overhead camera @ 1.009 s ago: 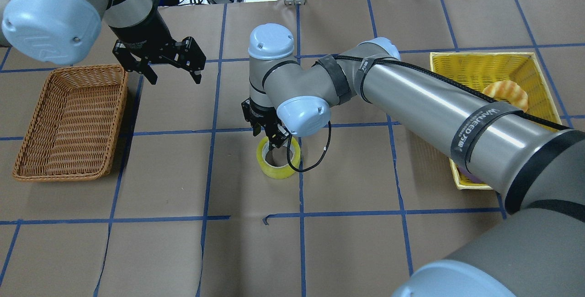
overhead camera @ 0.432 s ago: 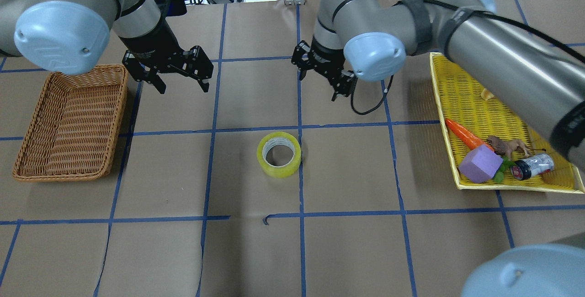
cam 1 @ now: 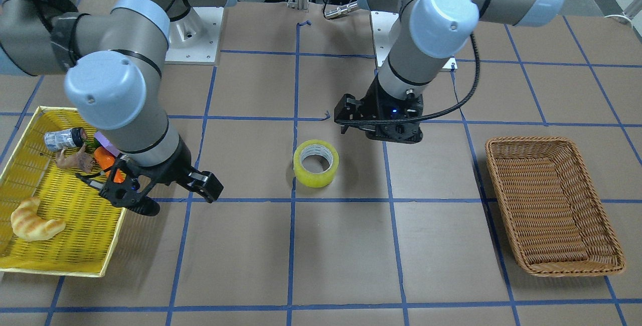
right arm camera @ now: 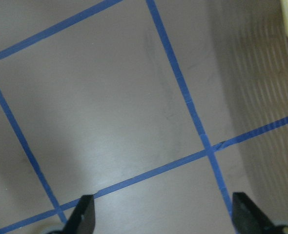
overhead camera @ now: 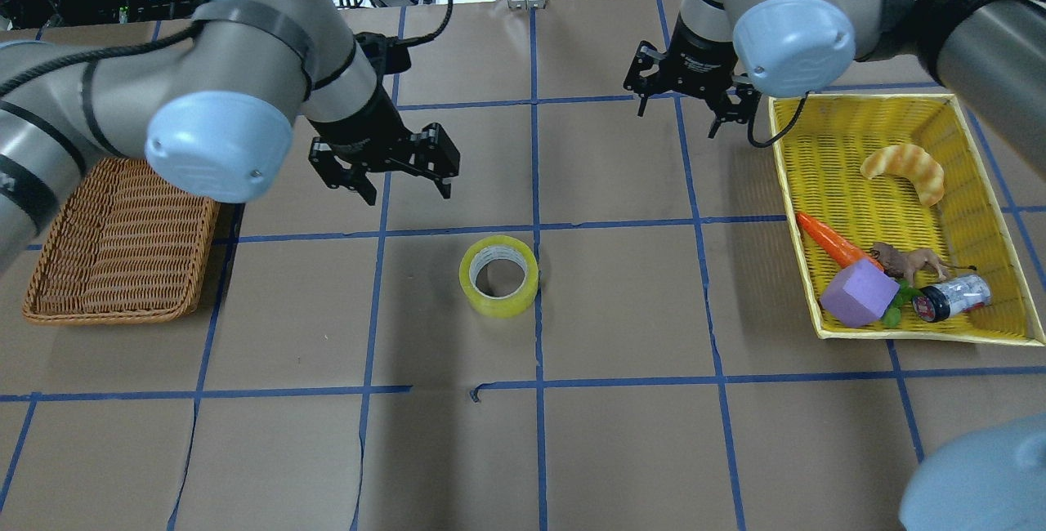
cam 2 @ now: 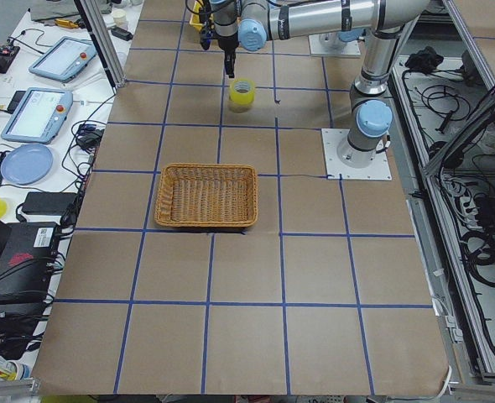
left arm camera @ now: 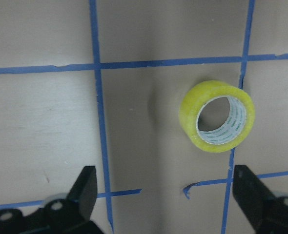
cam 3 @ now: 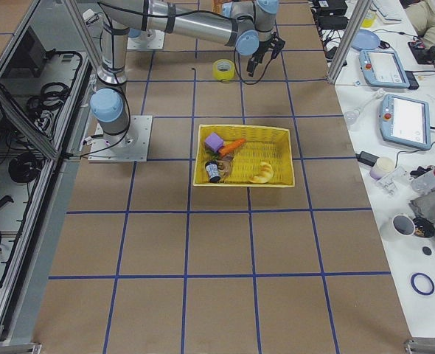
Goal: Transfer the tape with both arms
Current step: 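Lower the left gripper onto the tape roll while the right arm withdraws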
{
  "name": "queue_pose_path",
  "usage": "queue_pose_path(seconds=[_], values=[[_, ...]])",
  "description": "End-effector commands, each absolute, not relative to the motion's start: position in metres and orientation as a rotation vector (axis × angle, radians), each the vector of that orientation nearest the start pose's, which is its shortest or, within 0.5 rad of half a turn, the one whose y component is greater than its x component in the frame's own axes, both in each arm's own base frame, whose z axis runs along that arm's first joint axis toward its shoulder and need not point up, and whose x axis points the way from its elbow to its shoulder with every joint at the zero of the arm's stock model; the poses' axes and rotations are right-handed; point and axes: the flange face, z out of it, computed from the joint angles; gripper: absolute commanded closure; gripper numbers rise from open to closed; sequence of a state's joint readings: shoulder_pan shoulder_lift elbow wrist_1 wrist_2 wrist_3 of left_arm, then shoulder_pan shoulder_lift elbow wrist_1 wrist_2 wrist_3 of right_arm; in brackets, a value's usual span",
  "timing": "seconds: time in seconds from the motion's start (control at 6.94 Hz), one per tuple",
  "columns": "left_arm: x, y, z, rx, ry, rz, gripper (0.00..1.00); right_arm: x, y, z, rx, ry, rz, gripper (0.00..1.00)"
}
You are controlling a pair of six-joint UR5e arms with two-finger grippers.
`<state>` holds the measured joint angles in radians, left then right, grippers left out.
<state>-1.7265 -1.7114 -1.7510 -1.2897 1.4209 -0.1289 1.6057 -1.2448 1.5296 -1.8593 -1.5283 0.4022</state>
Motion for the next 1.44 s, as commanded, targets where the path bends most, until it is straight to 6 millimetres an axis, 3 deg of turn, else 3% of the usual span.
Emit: queue_pose_path(seconds=[0.0, 0.43, 0.58, 0.86, 1.01, 1.15, 1.3], values=[[-0.249, -0.473, 0.288, 0.038, 3.285, 0.036, 0.0, 0.115, -0.601, 0.382, 0.512, 3.09, -0.015, 0.0], [-0.252, -0.485, 0.234, 0.029, 3.282, 0.062, 0.0, 0.105, -0.593, 0.406, 0.521, 3.126, -0.074, 0.0], [-0.252, -0.491, 0.219, 0.029, 3.279, 0.063, 0.0, 0.104, -0.592, 0.406, 0.472, 3.138, -0.079, 0.0], [-0.252, -0.497, 0.188, 0.024, 3.258, 0.101, 0.02, 0.105, -0.579, 0.427, 0.392, 3.143, -0.101, 0.0], [-0.249, -0.496, 0.18, 0.022, 3.227, 0.126, 0.37, 0.107, -0.57, 0.427, 0.388, 3.144, -0.019, 0.0], [-0.249, -0.494, 0.177, 0.014, 3.225, 0.152, 0.89, 0.106, -0.563, 0.435, 0.388, 3.145, -0.011, 0.0], [-0.25, -0.493, 0.179, 0.014, 3.226, 0.15, 1.0, 0.107, -0.562, 0.435, 0.386, 3.145, -0.008, 0.0]])
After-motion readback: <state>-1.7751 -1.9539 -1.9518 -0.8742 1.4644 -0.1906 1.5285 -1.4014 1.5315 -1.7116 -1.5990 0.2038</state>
